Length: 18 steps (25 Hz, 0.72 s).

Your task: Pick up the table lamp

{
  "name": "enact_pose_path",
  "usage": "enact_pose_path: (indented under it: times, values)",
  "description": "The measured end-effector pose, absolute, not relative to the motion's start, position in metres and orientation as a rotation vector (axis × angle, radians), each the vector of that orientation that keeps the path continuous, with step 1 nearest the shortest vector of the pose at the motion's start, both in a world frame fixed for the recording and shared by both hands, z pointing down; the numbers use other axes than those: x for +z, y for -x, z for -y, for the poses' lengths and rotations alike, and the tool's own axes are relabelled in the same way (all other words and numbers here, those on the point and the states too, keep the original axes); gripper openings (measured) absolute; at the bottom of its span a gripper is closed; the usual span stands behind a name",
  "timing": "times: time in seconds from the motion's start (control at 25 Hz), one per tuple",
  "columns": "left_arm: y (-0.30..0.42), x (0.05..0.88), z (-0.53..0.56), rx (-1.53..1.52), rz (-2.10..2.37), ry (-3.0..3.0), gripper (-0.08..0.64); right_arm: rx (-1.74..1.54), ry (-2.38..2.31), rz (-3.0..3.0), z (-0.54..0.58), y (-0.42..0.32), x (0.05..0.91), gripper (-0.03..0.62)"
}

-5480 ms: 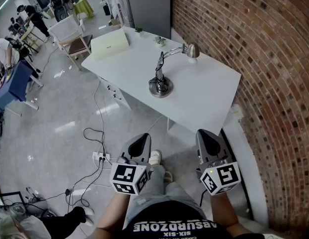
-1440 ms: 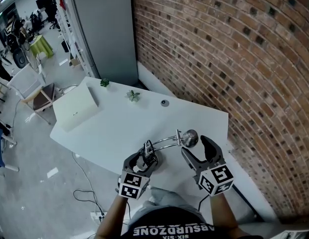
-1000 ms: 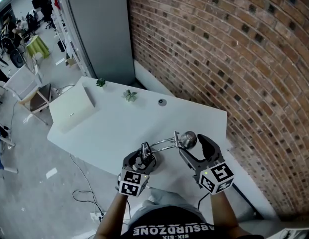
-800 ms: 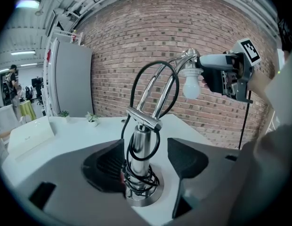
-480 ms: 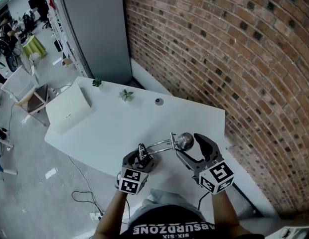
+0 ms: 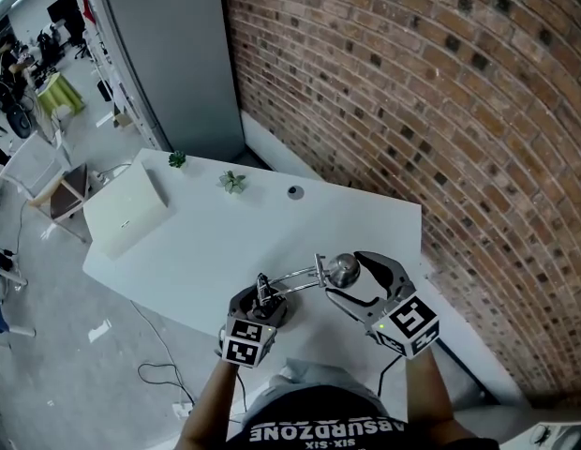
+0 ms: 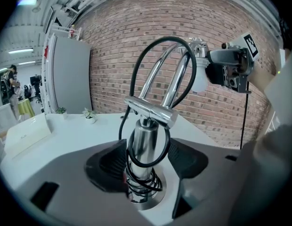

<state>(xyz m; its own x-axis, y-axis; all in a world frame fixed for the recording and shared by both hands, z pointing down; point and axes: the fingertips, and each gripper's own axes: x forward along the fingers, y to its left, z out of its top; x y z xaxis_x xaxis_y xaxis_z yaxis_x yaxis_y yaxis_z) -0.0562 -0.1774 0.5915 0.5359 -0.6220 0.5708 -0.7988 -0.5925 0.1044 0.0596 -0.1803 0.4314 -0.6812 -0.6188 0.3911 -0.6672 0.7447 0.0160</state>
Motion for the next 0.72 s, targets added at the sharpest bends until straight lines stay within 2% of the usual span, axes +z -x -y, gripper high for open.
enact_pose_path:
  times: [0.72]
  values:
    - [0.060,0.615,0.181,0.770,1.175,-2.388,0.252,0.115,-1.016,2.530,0.202,-0.042,0.443,0.302]
